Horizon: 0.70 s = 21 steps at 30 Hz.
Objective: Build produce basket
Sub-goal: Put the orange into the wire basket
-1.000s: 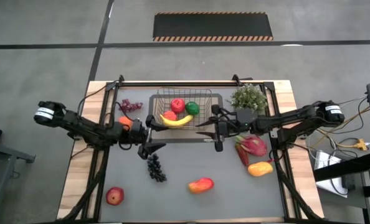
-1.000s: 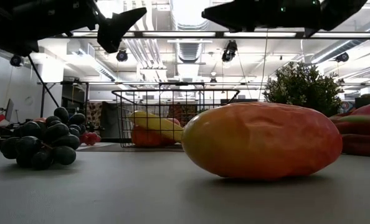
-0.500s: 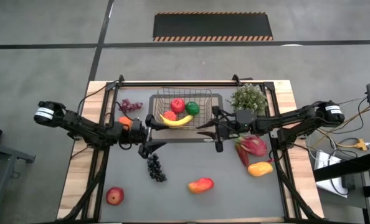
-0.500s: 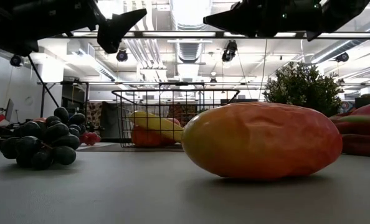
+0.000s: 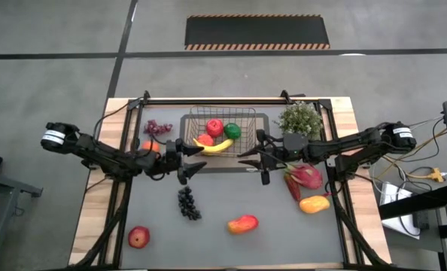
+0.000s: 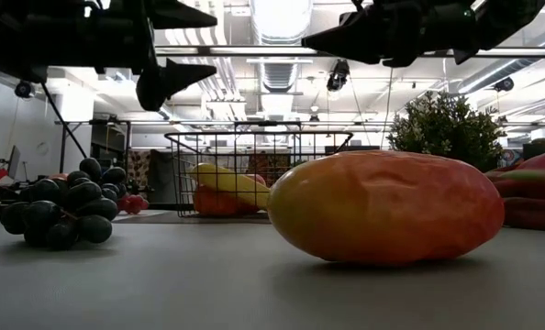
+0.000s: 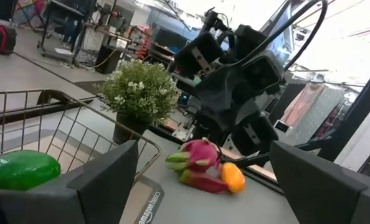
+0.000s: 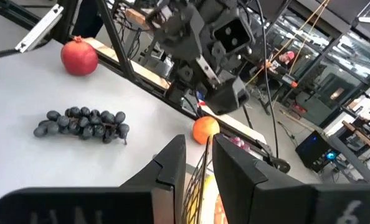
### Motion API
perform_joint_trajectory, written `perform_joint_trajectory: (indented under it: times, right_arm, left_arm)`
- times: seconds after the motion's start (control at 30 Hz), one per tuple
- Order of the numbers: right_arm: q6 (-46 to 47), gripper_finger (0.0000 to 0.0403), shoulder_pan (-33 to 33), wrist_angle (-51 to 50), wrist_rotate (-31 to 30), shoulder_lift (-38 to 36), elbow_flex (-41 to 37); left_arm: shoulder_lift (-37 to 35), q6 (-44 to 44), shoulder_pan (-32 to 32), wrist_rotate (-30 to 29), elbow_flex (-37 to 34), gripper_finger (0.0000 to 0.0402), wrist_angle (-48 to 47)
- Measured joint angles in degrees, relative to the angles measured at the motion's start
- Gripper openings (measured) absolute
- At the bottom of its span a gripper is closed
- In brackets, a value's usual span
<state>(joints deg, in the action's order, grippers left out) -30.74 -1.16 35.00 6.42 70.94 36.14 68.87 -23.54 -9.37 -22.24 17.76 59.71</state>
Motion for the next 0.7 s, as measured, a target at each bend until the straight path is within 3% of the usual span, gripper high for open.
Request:
perform_joint_trajectory:
  times: [0.3, 0.7]
  right_arm:
    - [0.25, 0.0068, -0.38, -0.88, -0.45, -0.02, 0.0]
    - [0.07, 0.0068, -0.38, -1.72, -0.46, -0.02, 0.0]
  left_arm:
    - [-3.24, -2.07, 0.0, -0.26, 0.68, 0.0345, -3.35]
    - [-14.64, -7.73, 0.38, -6.33, 7.98, 0.0345, -36.32]
